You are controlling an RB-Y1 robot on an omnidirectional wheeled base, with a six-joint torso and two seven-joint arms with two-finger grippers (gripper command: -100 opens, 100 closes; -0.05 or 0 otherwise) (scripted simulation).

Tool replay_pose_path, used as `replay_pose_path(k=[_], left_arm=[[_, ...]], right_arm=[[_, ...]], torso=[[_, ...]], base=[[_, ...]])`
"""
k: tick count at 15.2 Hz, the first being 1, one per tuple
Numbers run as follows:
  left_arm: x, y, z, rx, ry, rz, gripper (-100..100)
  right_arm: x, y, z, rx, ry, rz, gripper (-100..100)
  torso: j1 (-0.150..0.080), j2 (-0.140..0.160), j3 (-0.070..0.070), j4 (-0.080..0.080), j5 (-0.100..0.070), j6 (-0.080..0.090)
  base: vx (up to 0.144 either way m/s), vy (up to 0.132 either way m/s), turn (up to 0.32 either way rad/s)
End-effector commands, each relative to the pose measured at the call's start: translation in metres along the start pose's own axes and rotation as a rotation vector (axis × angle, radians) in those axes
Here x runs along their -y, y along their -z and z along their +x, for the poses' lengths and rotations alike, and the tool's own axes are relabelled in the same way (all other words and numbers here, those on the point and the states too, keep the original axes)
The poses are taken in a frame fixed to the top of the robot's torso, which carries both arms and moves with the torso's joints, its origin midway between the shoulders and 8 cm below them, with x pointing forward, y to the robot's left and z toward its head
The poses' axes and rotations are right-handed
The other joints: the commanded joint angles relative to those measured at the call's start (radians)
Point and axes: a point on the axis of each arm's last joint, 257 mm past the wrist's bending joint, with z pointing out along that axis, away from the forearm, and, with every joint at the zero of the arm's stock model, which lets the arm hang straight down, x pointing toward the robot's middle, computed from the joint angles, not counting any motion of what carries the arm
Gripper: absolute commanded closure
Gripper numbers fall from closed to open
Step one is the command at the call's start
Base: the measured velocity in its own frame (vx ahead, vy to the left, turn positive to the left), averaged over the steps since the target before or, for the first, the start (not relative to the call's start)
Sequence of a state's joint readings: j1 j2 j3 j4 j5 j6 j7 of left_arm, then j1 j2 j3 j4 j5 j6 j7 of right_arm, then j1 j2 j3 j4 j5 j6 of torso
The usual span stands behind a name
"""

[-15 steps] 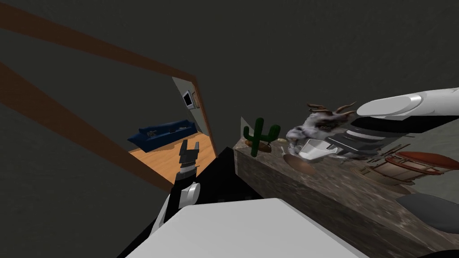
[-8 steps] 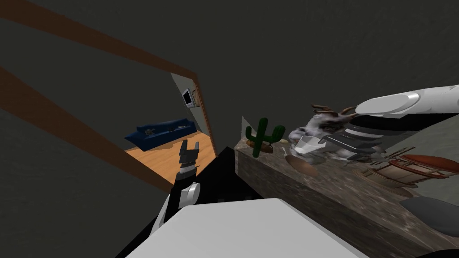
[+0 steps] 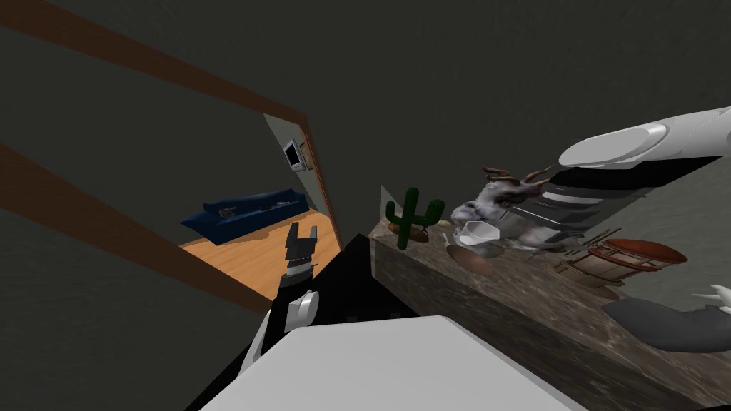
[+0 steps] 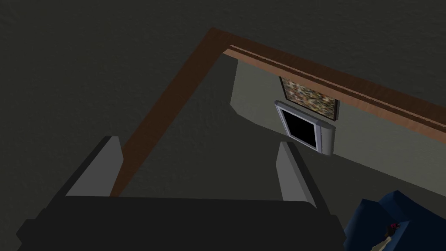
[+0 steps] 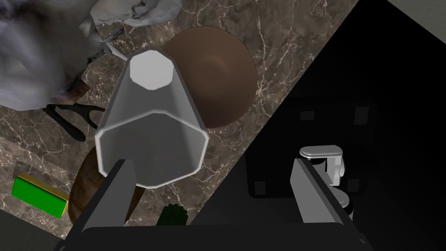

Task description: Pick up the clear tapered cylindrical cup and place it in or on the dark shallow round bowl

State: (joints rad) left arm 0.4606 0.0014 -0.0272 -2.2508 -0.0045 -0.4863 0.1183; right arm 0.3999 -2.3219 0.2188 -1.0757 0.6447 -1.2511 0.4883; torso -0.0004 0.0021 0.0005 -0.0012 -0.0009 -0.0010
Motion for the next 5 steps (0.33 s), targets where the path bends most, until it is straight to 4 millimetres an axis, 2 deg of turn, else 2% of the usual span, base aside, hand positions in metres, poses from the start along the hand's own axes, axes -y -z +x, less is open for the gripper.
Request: replay_pose_path(k=[1,5], left_arm=[[0.0000,0.0000,0.0000,0.000,0.000,0.000,0],[0.0000,0.0000,0.0000,0.000,0.000,0.000,0]], right_arm=[[0.0000,0.0000,0.0000,0.000,0.000,0.000,-100],[-0.0001,-0.0002,0.0001,0.000,-0.001,0.000,-100]], torso=[[0.000,0.000,0.000,0.000,0.000,0.000],[0.002,-0.001,0.000,0.000,0.000,0.000]], base=[[-0.001,-0.010,0.001],[0.000,0.000,0.000]])
